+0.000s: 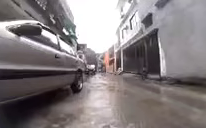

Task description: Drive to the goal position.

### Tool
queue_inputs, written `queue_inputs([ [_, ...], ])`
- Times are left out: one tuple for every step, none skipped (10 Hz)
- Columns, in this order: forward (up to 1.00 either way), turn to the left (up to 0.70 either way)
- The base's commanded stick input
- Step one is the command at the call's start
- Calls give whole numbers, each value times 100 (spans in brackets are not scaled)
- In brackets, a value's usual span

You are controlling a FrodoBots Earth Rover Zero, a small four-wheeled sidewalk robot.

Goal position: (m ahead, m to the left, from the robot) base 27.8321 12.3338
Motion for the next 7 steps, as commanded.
queue_inputs([
  [99,0],
  [99,33],
  [99,0],
  [99,0],
  [99,0],
  [99,0],
  [99,0],
])
